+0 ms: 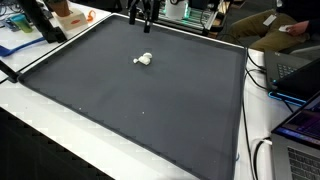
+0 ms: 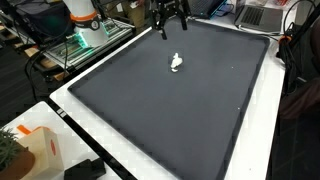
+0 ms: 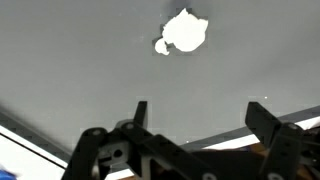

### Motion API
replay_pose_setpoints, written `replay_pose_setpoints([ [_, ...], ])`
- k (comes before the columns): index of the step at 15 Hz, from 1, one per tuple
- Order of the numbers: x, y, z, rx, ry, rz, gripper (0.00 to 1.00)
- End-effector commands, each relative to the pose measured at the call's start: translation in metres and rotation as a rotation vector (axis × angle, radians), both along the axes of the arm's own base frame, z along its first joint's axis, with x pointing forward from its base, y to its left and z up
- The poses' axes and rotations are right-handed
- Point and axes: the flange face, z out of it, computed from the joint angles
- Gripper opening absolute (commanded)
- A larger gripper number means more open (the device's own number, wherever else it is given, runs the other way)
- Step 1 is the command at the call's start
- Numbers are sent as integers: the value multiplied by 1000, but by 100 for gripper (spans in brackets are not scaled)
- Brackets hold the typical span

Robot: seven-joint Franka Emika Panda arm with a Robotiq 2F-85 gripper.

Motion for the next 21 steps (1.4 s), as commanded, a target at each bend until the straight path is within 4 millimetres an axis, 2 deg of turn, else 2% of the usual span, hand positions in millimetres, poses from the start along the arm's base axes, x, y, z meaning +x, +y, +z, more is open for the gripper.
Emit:
replay_pose_setpoints([
  [1, 2, -11, 6, -11, -10, 131, 100],
  [4, 7, -13, 22, 34, 31, 181, 100],
  [8, 14, -43, 64, 43, 116, 223, 100],
  [11, 22, -61, 87, 47, 160, 241, 100],
  [19, 28, -63, 92, 38, 147, 223, 100],
  [21, 37, -59, 95, 57, 155, 246, 100],
])
